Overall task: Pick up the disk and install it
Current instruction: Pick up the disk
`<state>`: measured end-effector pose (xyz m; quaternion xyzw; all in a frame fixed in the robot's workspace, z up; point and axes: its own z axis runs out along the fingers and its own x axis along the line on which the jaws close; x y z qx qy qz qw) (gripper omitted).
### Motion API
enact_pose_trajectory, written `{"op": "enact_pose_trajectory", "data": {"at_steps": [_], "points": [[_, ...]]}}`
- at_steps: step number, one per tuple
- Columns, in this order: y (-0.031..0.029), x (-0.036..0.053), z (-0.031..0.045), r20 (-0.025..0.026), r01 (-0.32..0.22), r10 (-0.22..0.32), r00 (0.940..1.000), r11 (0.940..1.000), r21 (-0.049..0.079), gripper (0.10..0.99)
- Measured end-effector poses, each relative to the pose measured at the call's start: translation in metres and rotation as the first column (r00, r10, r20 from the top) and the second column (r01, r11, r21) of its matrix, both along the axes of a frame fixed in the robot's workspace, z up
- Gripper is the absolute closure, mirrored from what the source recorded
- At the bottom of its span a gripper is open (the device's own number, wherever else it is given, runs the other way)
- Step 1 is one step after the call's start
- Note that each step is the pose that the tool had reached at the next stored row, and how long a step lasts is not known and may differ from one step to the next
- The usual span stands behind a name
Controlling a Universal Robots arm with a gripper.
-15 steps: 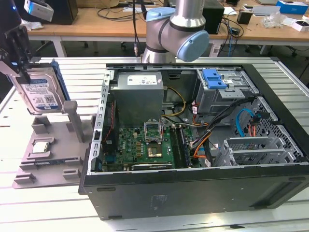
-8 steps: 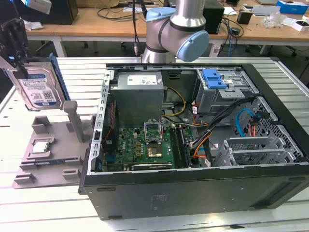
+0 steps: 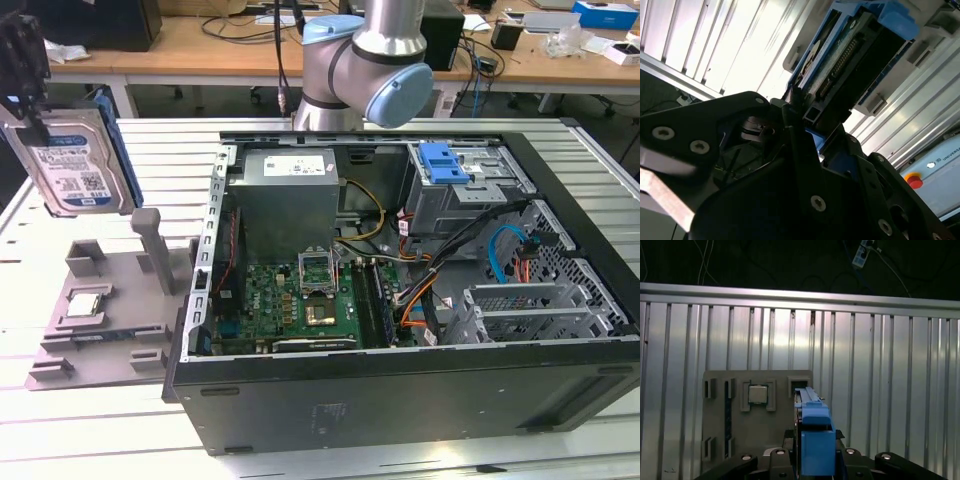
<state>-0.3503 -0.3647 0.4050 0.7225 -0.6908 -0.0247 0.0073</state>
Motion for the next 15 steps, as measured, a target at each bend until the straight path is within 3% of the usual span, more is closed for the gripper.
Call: {"op": "enact_pose_trajectory", "data": {"at_steps": [15], "points": [[0.0017, 0.0002, 0.0447, -0.0003, 0.0, 0.0, 1.0, 1.0, 0.0, 0.718]]}}
